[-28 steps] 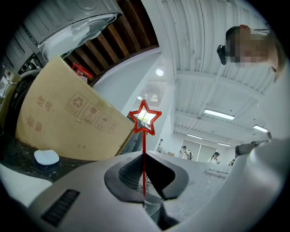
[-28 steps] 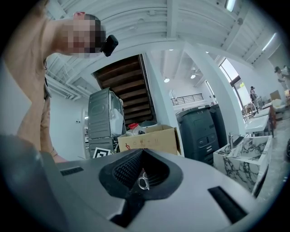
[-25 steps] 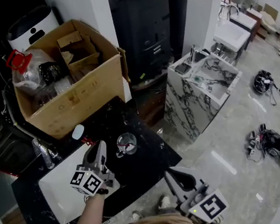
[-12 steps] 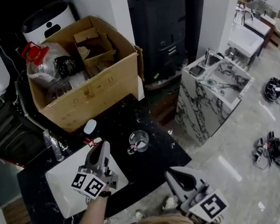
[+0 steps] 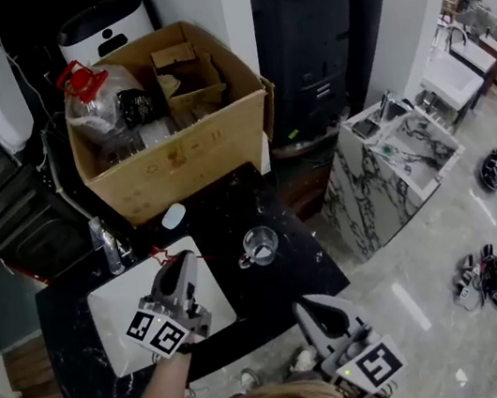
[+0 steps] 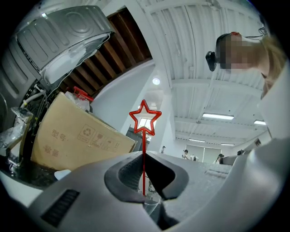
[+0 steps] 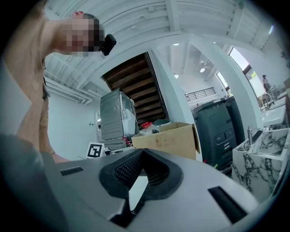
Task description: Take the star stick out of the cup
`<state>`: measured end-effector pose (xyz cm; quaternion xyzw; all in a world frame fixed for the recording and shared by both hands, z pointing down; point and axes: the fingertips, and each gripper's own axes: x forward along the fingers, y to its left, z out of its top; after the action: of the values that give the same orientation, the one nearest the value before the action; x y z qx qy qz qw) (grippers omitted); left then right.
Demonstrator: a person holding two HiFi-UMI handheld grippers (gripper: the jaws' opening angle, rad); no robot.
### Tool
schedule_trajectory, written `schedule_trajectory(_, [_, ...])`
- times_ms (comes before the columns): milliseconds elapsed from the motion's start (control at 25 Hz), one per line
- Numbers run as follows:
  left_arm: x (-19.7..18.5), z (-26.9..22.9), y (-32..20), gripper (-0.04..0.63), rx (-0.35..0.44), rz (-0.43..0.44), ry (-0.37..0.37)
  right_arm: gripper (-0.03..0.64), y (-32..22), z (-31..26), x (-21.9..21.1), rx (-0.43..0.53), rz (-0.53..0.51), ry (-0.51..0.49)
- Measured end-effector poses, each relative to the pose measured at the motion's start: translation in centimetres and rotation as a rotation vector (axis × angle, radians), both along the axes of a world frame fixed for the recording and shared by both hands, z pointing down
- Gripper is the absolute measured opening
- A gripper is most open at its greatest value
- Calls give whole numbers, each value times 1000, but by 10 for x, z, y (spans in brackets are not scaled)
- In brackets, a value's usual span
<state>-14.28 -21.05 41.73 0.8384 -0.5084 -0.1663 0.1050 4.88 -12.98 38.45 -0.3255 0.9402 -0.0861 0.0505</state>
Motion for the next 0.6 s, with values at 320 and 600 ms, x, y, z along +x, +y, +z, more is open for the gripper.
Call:
schedule_trajectory(320, [-14,-8,23,8,16,-32,-1,-2,2,7,-5,-14,-20,11])
schedule_trajectory(600, [-38,-28,51,8,71,-88,-38,-2,3,10,-19,-16,-56,20])
